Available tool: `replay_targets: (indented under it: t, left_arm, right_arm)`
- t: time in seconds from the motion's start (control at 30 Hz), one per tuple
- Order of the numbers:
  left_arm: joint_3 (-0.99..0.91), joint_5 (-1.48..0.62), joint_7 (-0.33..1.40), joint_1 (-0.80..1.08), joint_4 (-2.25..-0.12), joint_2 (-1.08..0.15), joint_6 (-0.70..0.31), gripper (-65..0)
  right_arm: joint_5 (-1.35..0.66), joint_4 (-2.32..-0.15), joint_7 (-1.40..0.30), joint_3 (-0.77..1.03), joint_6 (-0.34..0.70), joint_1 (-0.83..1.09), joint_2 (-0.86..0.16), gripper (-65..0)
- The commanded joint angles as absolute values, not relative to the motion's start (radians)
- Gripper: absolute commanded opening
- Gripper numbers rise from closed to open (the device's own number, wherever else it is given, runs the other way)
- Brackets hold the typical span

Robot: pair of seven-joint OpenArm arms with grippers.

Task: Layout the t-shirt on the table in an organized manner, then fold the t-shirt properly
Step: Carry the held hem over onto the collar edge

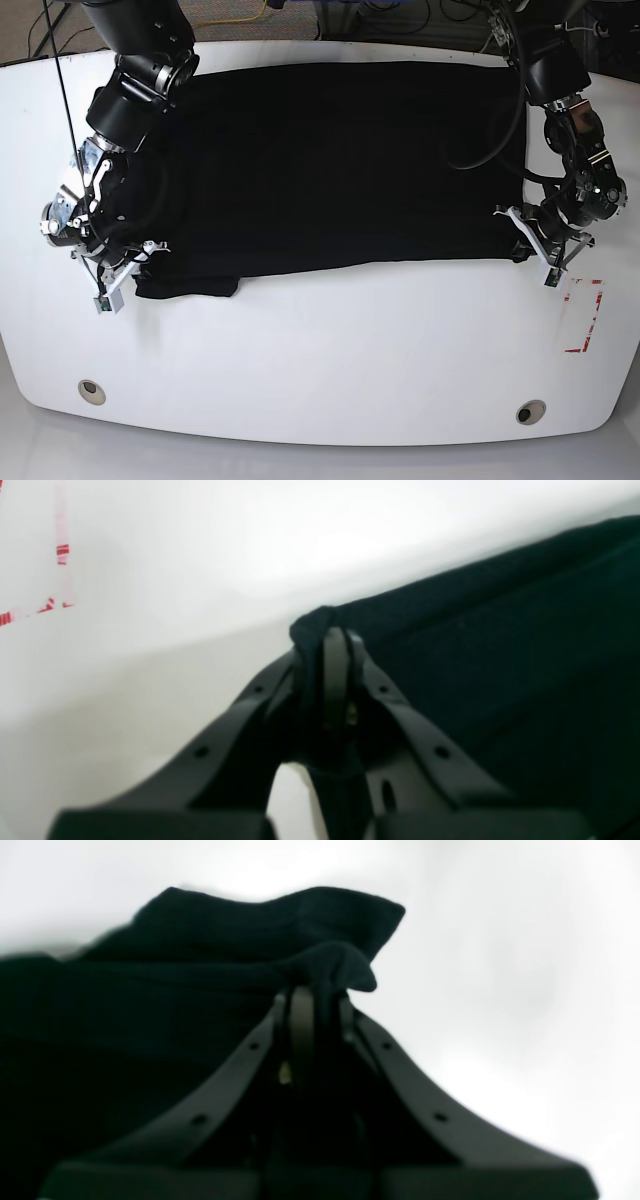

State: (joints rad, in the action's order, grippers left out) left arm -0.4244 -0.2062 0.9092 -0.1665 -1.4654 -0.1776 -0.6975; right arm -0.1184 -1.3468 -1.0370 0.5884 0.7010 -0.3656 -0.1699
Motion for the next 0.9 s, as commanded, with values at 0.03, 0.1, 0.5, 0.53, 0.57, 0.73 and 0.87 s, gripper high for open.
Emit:
replay_targets:
  t: [0.03,0.1,0.5,0.53,0.57,0.73,0.87]
  left_arm:
    - [-0.43,-0.217,0.891,-0.196,-1.488,-0.193,-0.698,-63.7]
    - [-0.43,-0.217,0.891,-0.196,-1.488,-0.193,-0.698,-63.7]
    - [-0.433,-0.217,0.894,-0.173,-1.489,-0.193,-0.698,-63.7]
    - [-0.433,-0.217,0.895,-0.165,-1.491,-0.193,-0.698,-63.7]
    - [-0.433,-0.217,0.9,-0.154,-1.501,-0.193,-0.698,-63.7]
    - [-0.433,-0.217,0.921,-0.105,-1.57,-0.191,-0.698,-63.7]
    - [-0.432,-0.217,0.955,-0.065,-1.618,-0.182,-0.698,-63.7]
  right_arm:
    - [-0.127,-1.461,-1.058,0.59,0.698,-0.357,-0.185,-63.9]
    - [-0.127,-1.514,-1.087,0.59,0.698,-0.337,-0.185,-63.9]
    - [-0.128,-1.77,-1.237,0.59,0.698,-0.231,-0.183,-63.7]
    - [-0.128,-1.784,-1.247,0.59,0.698,-0.222,-0.183,-63.7]
    - [-0.128,-1.808,-1.264,0.59,0.698,-0.208,-0.183,-63.7]
    - [-0.128,-1.873,-1.307,0.59,0.698,-0.162,-0.183,-63.7]
    - [-0.128,-1.925,-1.31,0.59,0.698,-0.114,-0.183,-63.7]
